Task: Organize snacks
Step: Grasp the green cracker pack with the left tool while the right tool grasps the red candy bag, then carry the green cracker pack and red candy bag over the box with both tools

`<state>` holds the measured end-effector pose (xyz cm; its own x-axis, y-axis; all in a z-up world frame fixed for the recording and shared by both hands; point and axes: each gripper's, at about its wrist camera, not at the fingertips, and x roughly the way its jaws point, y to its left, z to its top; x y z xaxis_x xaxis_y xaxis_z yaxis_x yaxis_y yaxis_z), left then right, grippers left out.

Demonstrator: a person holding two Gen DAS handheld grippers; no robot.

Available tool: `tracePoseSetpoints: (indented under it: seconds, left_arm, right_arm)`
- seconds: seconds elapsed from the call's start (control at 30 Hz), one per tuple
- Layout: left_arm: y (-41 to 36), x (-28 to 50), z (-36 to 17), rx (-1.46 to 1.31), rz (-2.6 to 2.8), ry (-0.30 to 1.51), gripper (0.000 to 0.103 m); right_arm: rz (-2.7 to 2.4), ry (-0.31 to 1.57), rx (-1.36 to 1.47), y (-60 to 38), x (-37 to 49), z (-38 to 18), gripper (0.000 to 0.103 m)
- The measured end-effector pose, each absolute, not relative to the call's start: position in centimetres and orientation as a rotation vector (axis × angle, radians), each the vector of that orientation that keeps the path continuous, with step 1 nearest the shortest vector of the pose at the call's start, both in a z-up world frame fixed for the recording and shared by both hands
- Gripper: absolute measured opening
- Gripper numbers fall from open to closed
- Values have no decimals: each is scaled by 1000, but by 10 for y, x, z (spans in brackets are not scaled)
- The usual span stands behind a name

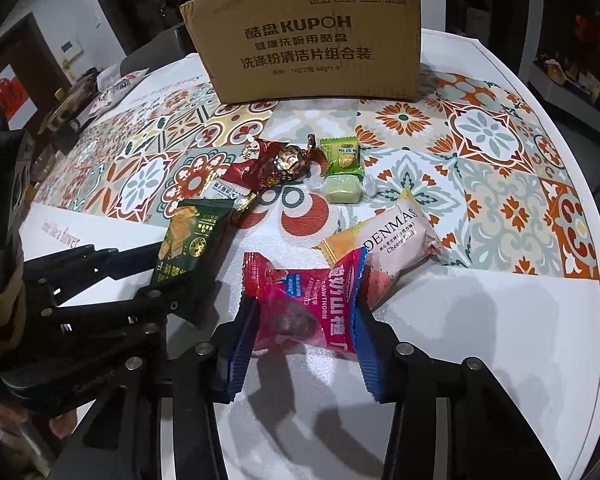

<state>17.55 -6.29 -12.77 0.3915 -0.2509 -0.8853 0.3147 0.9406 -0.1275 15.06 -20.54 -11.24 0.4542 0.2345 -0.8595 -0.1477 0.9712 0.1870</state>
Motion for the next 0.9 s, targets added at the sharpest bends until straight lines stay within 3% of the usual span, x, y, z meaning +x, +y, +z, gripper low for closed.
tracePoseSetpoints:
  seconds: [0.9]
  left_arm:
    - [-50,176,-37,26,-358,878,45]
  right_arm:
    - [211,880,70,-208,155,-44,47]
